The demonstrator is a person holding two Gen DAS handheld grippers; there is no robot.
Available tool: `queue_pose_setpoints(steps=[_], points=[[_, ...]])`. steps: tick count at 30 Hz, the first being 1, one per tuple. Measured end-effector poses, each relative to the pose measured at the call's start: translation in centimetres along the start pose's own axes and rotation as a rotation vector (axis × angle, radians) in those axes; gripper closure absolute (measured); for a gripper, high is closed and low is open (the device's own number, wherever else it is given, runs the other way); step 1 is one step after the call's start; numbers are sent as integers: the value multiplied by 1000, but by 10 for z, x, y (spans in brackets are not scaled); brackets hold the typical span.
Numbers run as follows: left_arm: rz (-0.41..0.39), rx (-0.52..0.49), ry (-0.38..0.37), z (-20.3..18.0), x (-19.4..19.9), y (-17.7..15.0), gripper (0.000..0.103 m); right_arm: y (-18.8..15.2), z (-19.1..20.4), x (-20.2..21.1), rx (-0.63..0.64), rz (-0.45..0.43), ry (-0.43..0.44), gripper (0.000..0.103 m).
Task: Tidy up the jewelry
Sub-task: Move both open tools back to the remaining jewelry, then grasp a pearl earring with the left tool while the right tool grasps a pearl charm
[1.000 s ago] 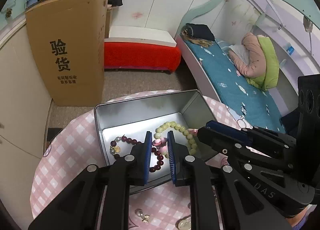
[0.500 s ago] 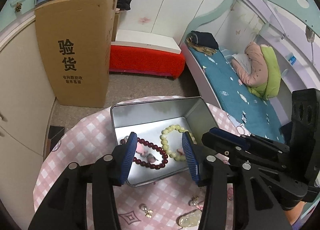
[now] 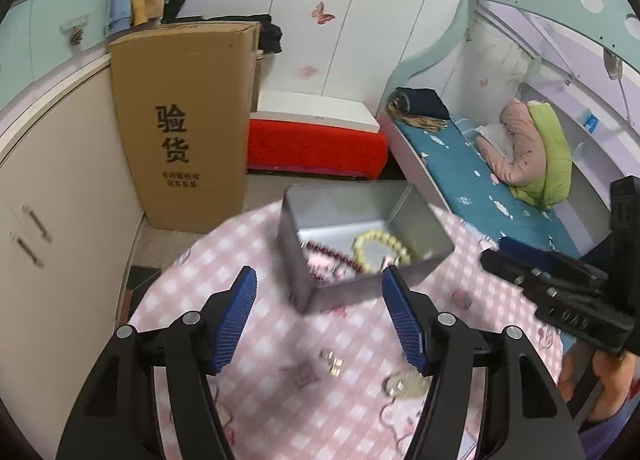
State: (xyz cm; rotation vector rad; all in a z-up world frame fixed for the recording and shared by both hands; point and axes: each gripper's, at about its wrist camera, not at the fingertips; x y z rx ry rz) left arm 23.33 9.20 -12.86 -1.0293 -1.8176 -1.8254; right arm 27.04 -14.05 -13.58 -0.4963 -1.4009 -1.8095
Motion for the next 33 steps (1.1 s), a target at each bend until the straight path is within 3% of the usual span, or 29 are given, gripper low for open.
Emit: queue_pose_setpoints(steps=[6, 11, 19, 25, 27, 29, 33], points=[[21, 44, 28, 4, -1, -29, 40, -24, -31, 5, -31, 11, -65, 51], [102, 68, 65, 4, -25, -44, 40, -45, -51, 0, -83, 44, -67, 51], [160, 49, 62, -13, -55, -55, 41, -64, -45, -9, -81, 74, -44, 51], [168, -31, 141, -24, -63, -57, 58, -76, -32, -9, -51, 77, -15, 51], [164, -53, 147, -26, -64, -55, 72, -78, -30, -11, -42, 80, -26, 51], [159, -67, 131, -26, -65, -55, 93, -78, -30, -15, -42, 85, -33, 51], [149, -69, 124, -27, -61, -58, 94, -75, -31, -24, -33, 91, -58, 51]])
Point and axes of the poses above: each gripper's, at about its wrist camera, not at the fingertips, and x roughly against the way its jaws point, z to its left, y to its top, and after that the axes turned 10 degrees about -x, right-handed
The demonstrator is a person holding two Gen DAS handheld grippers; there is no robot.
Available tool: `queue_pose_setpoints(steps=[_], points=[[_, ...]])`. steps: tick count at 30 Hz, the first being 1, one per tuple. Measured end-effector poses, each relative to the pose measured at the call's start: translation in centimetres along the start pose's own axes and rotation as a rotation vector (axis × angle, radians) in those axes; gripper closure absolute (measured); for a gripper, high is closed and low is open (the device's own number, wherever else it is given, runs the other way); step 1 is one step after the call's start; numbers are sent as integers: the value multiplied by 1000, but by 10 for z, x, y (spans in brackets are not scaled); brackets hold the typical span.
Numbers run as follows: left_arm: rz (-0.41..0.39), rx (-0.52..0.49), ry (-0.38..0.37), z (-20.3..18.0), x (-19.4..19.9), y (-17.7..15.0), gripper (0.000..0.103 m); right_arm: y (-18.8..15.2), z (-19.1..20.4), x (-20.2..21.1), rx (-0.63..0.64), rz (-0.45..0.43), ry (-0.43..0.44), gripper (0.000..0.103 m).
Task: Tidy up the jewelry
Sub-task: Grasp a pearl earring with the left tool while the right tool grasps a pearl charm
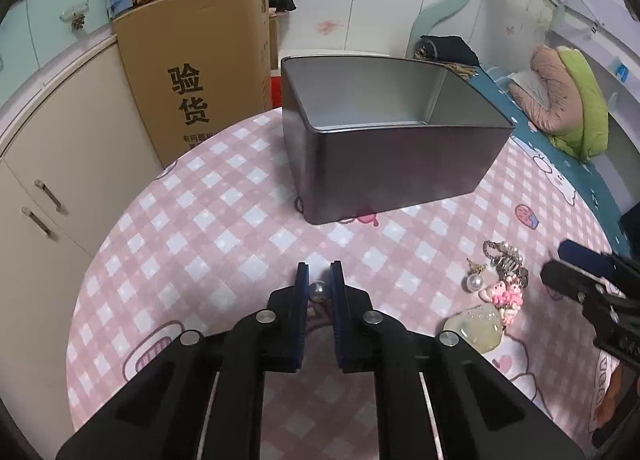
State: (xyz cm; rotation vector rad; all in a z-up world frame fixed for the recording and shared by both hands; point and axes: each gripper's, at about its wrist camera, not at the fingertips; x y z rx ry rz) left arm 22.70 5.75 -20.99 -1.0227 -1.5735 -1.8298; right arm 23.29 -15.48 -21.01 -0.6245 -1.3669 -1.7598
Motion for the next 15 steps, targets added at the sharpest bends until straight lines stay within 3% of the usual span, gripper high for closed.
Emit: queue_pose_setpoints(steps=[8, 15], points=[[-18, 38, -43, 15, 16, -18, 94, 8, 13, -19, 103, 15, -75, 51], [-30, 48, -65, 22, 28, -21, 94, 11, 30, -21, 160, 23, -72, 51]])
Point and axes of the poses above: each gripper's, at about its wrist camera, not at the fingertips, and x roughly against the way its jaws point, z to its left, y to its top, and after that the axes turned 10 degrees about -x, right-handed
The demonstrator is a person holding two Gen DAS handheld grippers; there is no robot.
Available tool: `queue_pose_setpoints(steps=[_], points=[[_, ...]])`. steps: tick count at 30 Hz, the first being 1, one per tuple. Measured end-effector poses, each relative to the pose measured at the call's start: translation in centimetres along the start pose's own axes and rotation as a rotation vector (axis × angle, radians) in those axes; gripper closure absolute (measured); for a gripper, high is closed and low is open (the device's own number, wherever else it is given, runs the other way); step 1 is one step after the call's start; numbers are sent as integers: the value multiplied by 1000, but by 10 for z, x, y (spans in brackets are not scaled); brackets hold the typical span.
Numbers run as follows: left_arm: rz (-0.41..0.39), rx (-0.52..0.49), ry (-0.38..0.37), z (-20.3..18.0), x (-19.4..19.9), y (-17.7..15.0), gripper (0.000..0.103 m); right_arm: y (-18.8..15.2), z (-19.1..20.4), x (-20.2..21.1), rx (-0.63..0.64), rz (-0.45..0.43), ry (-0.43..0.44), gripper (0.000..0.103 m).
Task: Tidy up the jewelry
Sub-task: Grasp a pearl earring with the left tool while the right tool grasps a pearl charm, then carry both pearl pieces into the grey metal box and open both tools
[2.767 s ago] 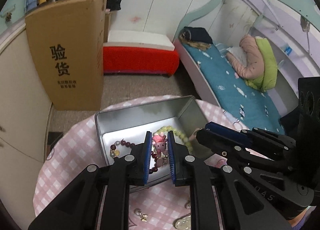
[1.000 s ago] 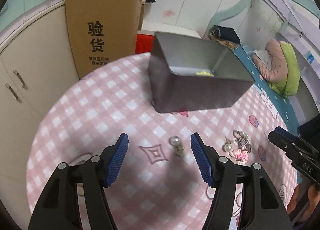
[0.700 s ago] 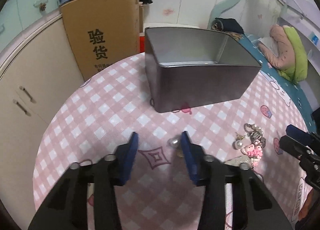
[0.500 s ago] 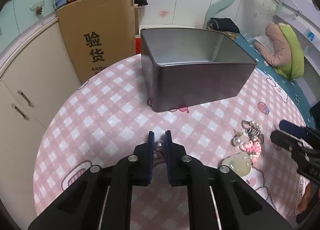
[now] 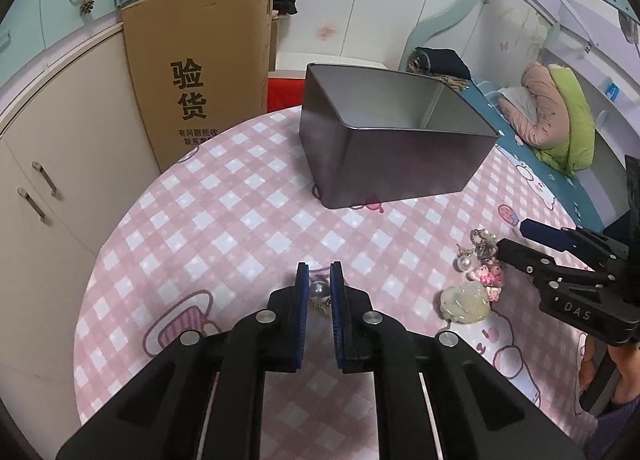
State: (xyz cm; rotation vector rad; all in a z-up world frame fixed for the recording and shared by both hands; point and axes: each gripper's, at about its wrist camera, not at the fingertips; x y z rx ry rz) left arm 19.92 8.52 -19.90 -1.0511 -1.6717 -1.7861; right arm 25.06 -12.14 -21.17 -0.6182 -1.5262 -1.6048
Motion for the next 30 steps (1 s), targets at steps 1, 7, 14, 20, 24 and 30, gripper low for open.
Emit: queue_pose_setpoints(steps=[1, 7, 14, 20, 24, 30], points=[[-3, 1, -4, 0, 1, 0, 94, 0, 1, 0, 4, 1, -1, 51], [-3, 5, -21, 2, 5, -3, 94, 5, 8, -10, 40, 28, -14, 58], [-17, 8, -70, 4, 9, 0, 94, 13, 23, -14, 108, 78, 46, 93], [-42, 28, -162, 5, 18, 11, 94, 16, 8, 1, 20, 59, 137, 93], [-69, 26, -199, 5, 29, 22, 94, 24, 4, 30, 2, 11, 180, 93], [-108, 18, -241, 3, 46, 41, 94, 44, 3, 76, -7, -76, 221, 93]])
Point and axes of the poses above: each gripper's, at about its wrist camera, not at the fingertips, and x roughly against the way its jaws point, z to its left, y to its top, and after that the axes turned 10 degrees about -x, right-handed
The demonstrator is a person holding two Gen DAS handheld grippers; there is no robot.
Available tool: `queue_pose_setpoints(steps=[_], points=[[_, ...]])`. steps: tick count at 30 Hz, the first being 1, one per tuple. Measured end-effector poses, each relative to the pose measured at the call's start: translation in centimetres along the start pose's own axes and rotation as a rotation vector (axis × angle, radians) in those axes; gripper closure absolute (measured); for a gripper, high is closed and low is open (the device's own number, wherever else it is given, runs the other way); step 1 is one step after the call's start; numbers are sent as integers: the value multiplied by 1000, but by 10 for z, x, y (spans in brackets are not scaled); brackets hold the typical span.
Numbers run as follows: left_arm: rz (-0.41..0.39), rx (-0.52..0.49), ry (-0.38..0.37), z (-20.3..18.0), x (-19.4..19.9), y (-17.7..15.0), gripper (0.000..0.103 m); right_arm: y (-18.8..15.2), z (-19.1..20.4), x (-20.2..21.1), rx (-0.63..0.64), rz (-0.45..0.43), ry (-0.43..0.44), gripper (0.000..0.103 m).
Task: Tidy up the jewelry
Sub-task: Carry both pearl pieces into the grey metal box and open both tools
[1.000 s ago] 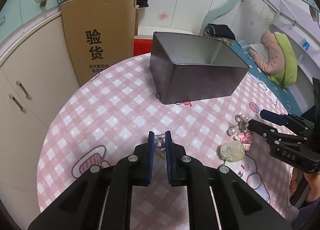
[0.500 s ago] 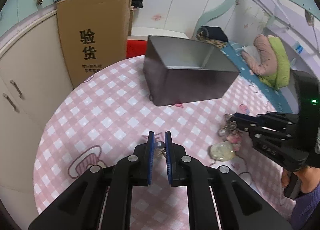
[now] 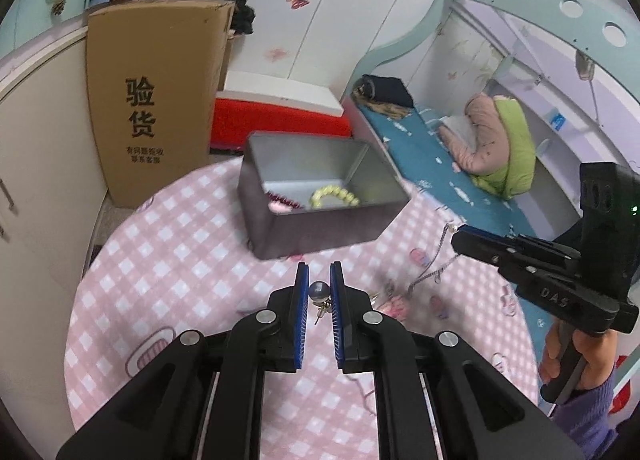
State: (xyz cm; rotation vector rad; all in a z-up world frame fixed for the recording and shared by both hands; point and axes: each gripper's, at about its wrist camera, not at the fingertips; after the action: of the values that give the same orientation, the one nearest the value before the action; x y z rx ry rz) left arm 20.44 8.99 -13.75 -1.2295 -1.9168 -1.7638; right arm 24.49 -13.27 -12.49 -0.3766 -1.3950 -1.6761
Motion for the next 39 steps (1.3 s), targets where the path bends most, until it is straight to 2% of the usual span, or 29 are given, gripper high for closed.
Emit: queue_pose_setpoints(steps=[10, 14, 18, 24, 28, 32, 39], points=[[-44, -36, -60, -12, 9, 53, 94, 45, 15, 37, 7, -125, 8, 93], [-50, -40, -64, -13, 4, 74, 94, 68, 27, 41, 17, -167, 14, 93], [-21, -29, -34, -8, -14, 90, 94, 83, 37, 34, 23, -179, 12, 93], [70, -2, 5, 4, -56, 88, 94, 84, 32, -13, -7, -106, -2, 93], [132, 2, 35, 9, -82, 79, 94, 71, 21, -50, -26, -31, -20, 93], [179, 2, 42, 12, -100, 68, 94, 62, 13, -69, -42, 10, -28, 93], [191, -6, 63, 12, -106, 63, 93, 52, 2, -82, -67, 46, -27, 93]])
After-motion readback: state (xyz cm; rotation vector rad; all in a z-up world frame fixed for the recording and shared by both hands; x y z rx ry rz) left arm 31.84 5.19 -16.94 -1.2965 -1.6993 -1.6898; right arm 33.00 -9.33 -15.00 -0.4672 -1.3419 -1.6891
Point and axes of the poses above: each gripper's, at about its wrist camera, not at the fingertips, and x roughly against the way its jaws point, z to its left, y to its top, and after that the axes turned 10 degrees about -x, right-handed
